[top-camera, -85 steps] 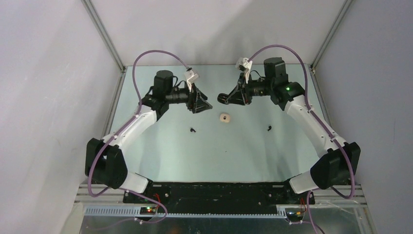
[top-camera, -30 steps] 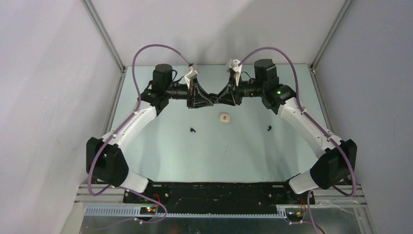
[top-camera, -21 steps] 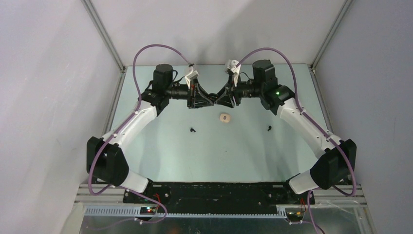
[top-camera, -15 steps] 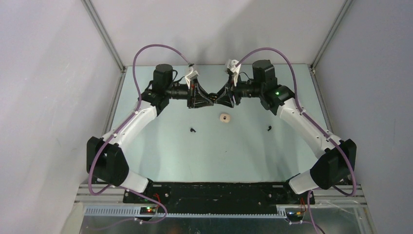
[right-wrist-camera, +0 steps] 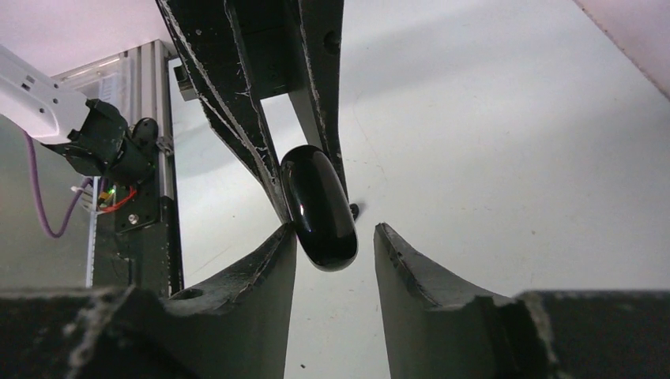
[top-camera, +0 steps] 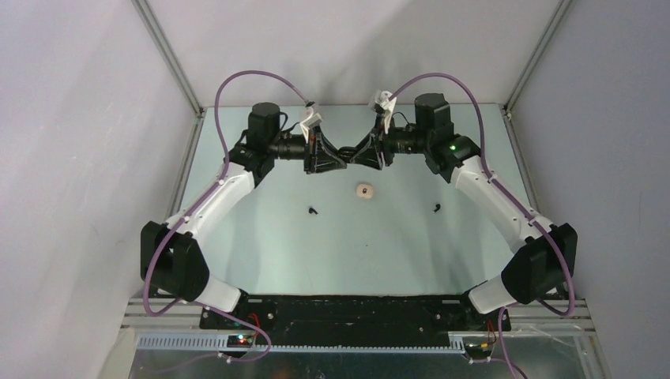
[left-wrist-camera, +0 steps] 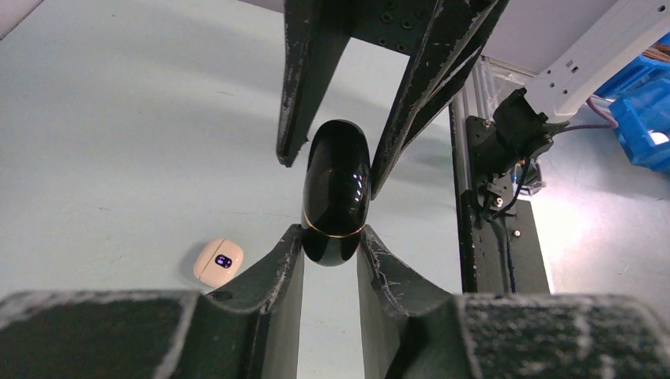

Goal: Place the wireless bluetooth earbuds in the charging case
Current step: Open the charging case.

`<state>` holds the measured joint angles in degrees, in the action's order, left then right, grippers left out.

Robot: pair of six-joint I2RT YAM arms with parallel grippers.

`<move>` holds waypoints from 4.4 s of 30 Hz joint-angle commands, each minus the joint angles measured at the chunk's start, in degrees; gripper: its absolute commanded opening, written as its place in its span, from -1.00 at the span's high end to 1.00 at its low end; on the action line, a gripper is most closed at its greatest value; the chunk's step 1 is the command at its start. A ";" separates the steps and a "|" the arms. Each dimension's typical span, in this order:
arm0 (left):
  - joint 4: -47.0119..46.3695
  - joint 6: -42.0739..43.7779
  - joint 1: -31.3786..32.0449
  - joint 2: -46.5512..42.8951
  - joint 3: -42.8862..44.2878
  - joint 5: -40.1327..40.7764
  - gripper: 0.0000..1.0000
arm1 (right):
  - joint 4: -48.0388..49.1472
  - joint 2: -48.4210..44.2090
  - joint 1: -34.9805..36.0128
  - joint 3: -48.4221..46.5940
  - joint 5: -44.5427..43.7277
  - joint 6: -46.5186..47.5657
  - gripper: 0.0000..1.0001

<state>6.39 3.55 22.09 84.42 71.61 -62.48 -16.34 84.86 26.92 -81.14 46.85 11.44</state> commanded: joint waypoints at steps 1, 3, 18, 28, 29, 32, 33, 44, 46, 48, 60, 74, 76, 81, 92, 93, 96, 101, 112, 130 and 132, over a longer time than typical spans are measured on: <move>-0.74 1.44 0.51 -0.38 2.29 -2.77 1.00 | 3.81 0.70 -1.58 -2.61 0.92 -1.69 0.22; -0.69 1.29 0.50 -0.40 2.30 -2.74 1.00 | 3.72 0.65 -1.35 -2.29 1.96 -1.80 0.28; -0.74 -0.34 0.51 0.31 2.56 -2.48 1.00 | 1.63 0.72 2.22 -2.87 3.14 3.15 0.61; -4.45 -7.12 0.51 0.68 2.56 -0.54 0.11 | 4.50 0.08 1.56 -1.61 3.79 -0.05 1.00; -5.38 -7.58 0.50 0.76 2.56 -0.85 0.10 | 4.55 0.01 1.56 -1.54 3.74 -0.14 1.00; -6.03 -8.75 0.50 0.99 2.65 -1.29 0.06 | 4.57 -0.15 1.40 -1.19 3.69 -0.17 1.00; -6.04 -8.83 0.55 1.00 2.65 -1.45 0.07 | 4.57 -0.20 1.39 -1.11 3.64 -0.14 1.00; -8.24 -9.25 -0.41 0.08 2.08 -3.76 -0.08 | 3.52 -0.87 0.49 -0.42 4.21 0.90 1.00; -8.24 -9.03 -1.11 -0.33 1.89 -4.80 -0.11 | 2.99 -1.04 0.04 -0.42 4.39 1.47 1.00; -8.24 -8.83 -1.46 -0.70 1.71 -5.40 -0.12 | 2.56 -1.33 -0.12 -0.42 4.53 1.96 1.00; -8.24 -9.50 -0.96 0.67 2.75 -5.42 0.05 | 3.50 -1.01 0.94 -0.24 4.58 1.74 1.00; -8.48 -9.45 -0.90 1.89 3.66 -7.19 1.00 | 1.25 -0.62 0.11 -1.36 5.87 2.26 0.23; -8.50 -9.38 -0.85 1.94 3.54 -7.29 1.00 | 0.52 -0.31 -0.41 -2.26 6.95 2.00 0.07; -8.50 -9.31 -0.89 2.02 3.10 -7.06 1.00 | 1.73 0.33 -0.73 -3.03 7.99 -0.05 -0.29; -8.50 -9.61 -0.87 2.04 2.80 -6.37 1.00 | 2.25 1.10 -1.22 -4.30 9.03 -2.16 0.25; -8.50 -9.61 -0.87 2.05 2.86 -6.37 1.00 | 2.16 1.16 -1.19 -4.25 8.98 -2.07 0.30; -8.50 -9.89 -0.90 2.20 2.95 -6.21 0.91 | 2.08 1.39 -1.08 -4.01 8.82 -1.91 0.59; -8.55 -11.23 -0.76 2.45 3.19 -4.67 0.11 | 3.66 1.54 -1.15 -3.70 8.49 -3.32 0.79; -9.82 -11.67 -0.36 3.69 3.89 -5.87 0.54 | 5.40 2.02 -1.12 -3.42 8.16 -4.84 0.83; -11.12 -11.55 -0.29 3.77 3.45 -6.98 1.00 | 11.34 3.67 -4.24 -5.08 1.07 -12.98 -0.15; -11.14 -11.63 -0.29 3.70 3.30 -7.03 1.00 | 11.24 3.66 -4.31 -5.12 0.12 -12.71 -0.14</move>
<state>-3.70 -7.64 21.50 88.51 72.90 -66.85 -9.13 88.20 23.92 -83.00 51.31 -0.84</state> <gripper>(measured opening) 0.158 0.571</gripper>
